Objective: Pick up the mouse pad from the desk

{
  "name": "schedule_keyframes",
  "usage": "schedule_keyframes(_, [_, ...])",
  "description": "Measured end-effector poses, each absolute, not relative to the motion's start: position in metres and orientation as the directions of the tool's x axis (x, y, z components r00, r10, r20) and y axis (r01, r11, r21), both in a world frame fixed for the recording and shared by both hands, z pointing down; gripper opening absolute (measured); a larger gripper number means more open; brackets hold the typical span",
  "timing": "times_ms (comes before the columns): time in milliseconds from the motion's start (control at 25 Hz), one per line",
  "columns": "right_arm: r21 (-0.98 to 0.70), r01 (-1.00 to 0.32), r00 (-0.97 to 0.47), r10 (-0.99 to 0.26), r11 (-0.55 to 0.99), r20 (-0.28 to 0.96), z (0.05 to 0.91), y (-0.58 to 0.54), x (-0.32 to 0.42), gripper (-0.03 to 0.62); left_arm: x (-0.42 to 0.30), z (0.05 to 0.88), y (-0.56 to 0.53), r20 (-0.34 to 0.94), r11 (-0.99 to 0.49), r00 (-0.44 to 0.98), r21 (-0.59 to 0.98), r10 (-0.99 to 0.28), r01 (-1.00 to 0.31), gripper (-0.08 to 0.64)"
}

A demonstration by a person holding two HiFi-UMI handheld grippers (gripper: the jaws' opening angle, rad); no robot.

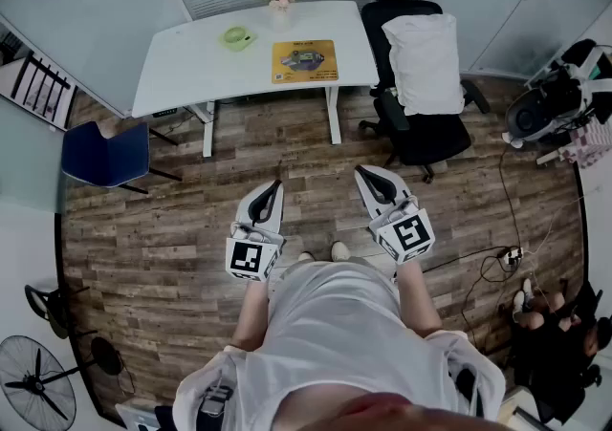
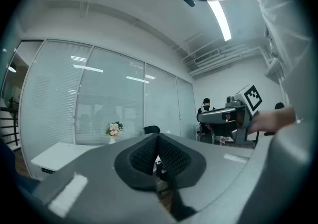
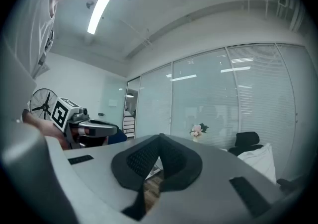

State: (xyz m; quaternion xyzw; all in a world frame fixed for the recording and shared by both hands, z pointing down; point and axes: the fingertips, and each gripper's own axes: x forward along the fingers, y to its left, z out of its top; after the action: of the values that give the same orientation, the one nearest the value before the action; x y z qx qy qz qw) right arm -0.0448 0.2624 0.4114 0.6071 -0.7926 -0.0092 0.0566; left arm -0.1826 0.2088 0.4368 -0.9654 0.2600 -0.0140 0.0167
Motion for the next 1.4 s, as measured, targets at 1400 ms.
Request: schedule_keyframes(1400, [-0.055,-0.93,-0.367,-0.929,0.364,0.039,0.442,0.302,0.042,0.0,-0.113,0.453,0.274,0.105,-0.845,0.85,0.1,-0.517,-0.526,-0.005])
